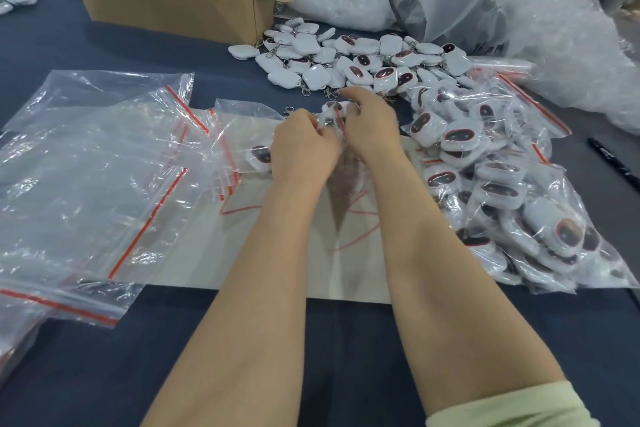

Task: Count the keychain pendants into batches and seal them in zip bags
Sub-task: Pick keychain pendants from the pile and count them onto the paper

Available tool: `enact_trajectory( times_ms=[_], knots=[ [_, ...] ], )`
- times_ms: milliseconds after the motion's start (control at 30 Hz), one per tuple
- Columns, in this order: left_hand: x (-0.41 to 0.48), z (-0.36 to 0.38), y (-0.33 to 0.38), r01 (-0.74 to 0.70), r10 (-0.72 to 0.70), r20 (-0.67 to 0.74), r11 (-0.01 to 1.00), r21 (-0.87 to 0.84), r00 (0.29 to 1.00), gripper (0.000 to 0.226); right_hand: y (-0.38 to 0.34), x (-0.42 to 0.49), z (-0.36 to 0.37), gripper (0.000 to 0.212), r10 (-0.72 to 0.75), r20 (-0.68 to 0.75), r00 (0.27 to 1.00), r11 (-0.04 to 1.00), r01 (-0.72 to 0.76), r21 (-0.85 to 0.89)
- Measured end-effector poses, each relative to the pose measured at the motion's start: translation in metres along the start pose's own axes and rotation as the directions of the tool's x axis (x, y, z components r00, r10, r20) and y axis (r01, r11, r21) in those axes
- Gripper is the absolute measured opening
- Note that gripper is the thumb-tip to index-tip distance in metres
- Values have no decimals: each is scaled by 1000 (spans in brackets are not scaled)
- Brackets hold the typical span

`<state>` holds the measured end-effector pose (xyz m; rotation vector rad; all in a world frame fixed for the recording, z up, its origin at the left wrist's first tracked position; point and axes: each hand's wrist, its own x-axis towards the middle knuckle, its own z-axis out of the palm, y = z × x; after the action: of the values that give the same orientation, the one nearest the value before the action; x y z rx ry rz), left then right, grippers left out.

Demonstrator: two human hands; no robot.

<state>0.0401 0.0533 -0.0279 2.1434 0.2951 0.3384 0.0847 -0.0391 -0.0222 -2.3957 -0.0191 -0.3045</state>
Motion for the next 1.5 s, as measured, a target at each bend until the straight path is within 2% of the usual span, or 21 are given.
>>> enact_trajectory(
  times_ms=[133, 233, 333, 433, 533, 667, 700, 800, 933, 1100, 1167, 1233, 1300, 1367, 1400, 1433, 1500],
  knots=[
    [1, 0, -1, 21, -21, -12, 999, -33, 1000, 24, -2, 6, 11, 42, -7, 91, 996, 981, 25, -192],
    [1, 0, -1, 12, -12, -19, 1000, -20, 1000, 25, -1, 11, 8, 42, 75, 80, 994, 957, -49, -286],
    [1, 1, -1, 8, -8, -21, 1000, -10, 1000, 24, -2, 13, 4, 46, 185, 58, 981, 940, -159, -303],
    [1, 1, -1, 8, -8, -17, 1000, 0, 1000, 23, -5, 14, 2, 53, 266, 42, 963, 932, -245, -267],
    [1, 1, -1, 10, -10, -18, 1000, -9, 1000, 22, -10, 8, 4, 43, 262, 27, 965, 946, -252, -203],
    [1, 1, -1, 2, -1, -23, 1000, 2, 1000, 24, -12, -4, 0, 26, 254, -183, 950, 958, -220, 185],
    [1, 1, -1, 1, -1, -23, 1000, 3, 1000, 24, -13, -5, -1, 27, 236, -211, 949, 961, -195, 196],
    [1, 1, -1, 5, -5, -23, 1000, -3, 1000, 23, -13, -4, -1, 34, 140, -98, 985, 990, -142, -13],
    [0, 1, -2, 13, -13, -24, 1000, -12, 1000, 23, -11, 3, 8, 38, 126, 51, 991, 960, -109, -256],
    [0, 1, -2, 11, -11, -24, 999, -31, 1000, 20, -17, 12, 3, 43, 252, 74, 965, 932, -222, -288],
    [0, 1, -2, 15, -16, -23, 999, -35, 1000, 20, -14, 11, 1, 41, 207, 68, 976, 963, -190, -192],
    [0, 2, -2, 14, -15, -24, 999, -30, 1000, 20, -9, 5, -2, 33, 156, 38, 987, 988, -156, 16],
    [0, 1, -2, 7, -7, -28, 1000, -19, 1000, 21, -5, -2, -5, 23, 128, -21, 992, 974, -121, 191],
    [0, 1, -2, 4, -4, -27, 1000, -16, 1000, 21, 1, -6, -6, 24, 190, -66, 980, 907, -150, 393],
    [0, 1, -2, 4, -5, -28, 1000, -19, 1000, 20, 2, -7, -6, 28, 254, -45, 966, 823, -192, 534],
    [0, 1, -2, 5, -6, -29, 1000, -21, 1000, 19, 1, -9, -7, 26, 297, 17, 955, 691, -227, 686],
    [0, 1, -2, 4, -4, -30, 1000, -18, 1000, 19, 0, -12, -8, 10, 270, 139, 953, 354, -232, 906]
  ],
)
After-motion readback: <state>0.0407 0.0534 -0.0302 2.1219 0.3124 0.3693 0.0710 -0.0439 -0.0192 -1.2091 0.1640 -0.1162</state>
